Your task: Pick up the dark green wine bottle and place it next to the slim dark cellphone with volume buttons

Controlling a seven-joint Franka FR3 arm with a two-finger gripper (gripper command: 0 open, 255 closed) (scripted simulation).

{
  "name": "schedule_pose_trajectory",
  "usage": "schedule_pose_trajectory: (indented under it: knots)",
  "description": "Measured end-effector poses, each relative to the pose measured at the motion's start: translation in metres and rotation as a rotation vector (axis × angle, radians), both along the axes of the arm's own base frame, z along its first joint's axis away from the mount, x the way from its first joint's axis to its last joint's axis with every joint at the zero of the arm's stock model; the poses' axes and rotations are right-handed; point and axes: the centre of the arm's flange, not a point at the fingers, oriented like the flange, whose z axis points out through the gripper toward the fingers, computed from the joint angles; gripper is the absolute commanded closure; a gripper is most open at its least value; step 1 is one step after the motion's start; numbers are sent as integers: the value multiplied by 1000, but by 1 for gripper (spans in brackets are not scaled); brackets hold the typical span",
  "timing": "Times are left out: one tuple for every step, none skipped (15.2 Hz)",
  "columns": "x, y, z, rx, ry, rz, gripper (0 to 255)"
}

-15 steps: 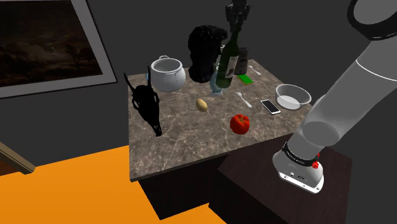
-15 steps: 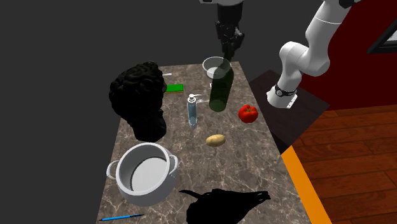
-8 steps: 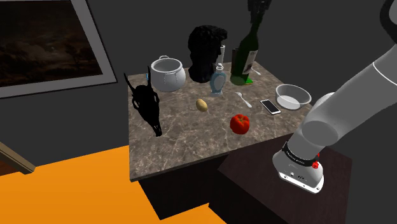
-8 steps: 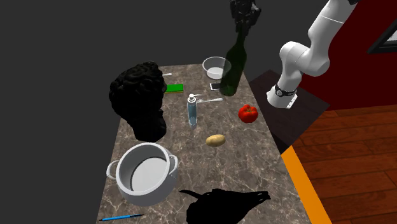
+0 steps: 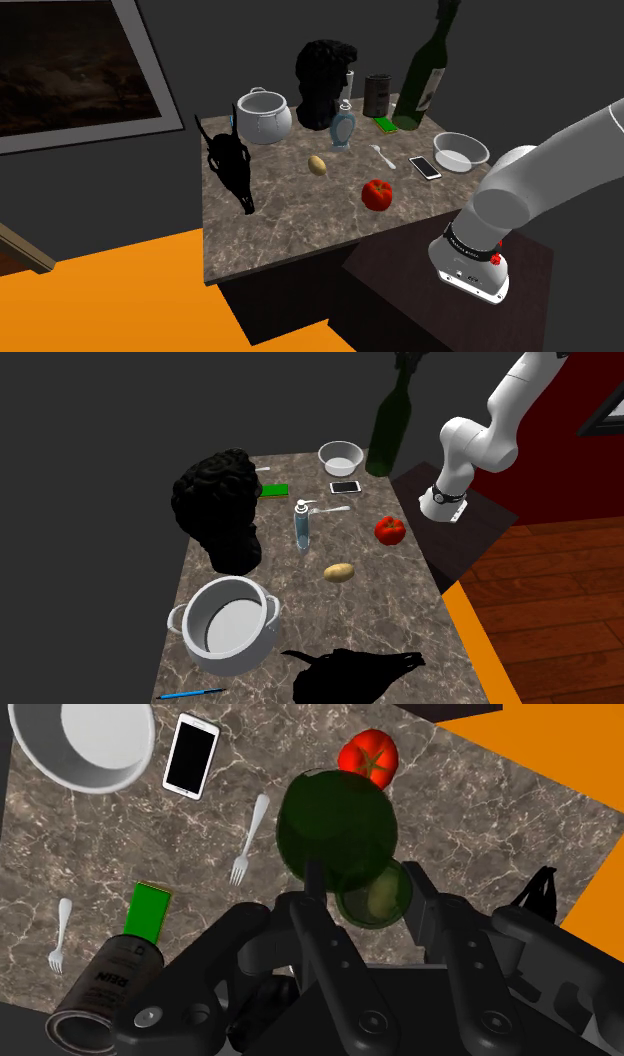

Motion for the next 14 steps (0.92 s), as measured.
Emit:
schedule_pose_trajectory:
  knots:
    - [-10, -5, 11, 0, -1, 0, 255]
    - [-22, -6, 15, 0, 0, 0, 255]
    - [-33, -6, 21, 0, -1, 0, 255]
    - [-44, -7, 28, -1, -1, 0, 255]
    - [-55, -12, 35, 0, -1, 0, 255]
    - [-63, -12, 45, -1, -1, 0, 255]
    - [-75, -17, 51, 0, -1, 0, 255]
    - [-88, -18, 56, 0, 0, 0, 255]
    - [-99, -18, 64, 0, -1, 0, 255]
    - [-111, -21, 69, 0, -1, 0, 255]
    - [-120, -24, 75, 0, -1, 0, 255]
    - [-134, -25, 82, -1, -1, 0, 255]
    - [-144, -25, 87, -1, -1, 0, 255]
    - [-155, -30, 93, 0, -1, 0, 255]
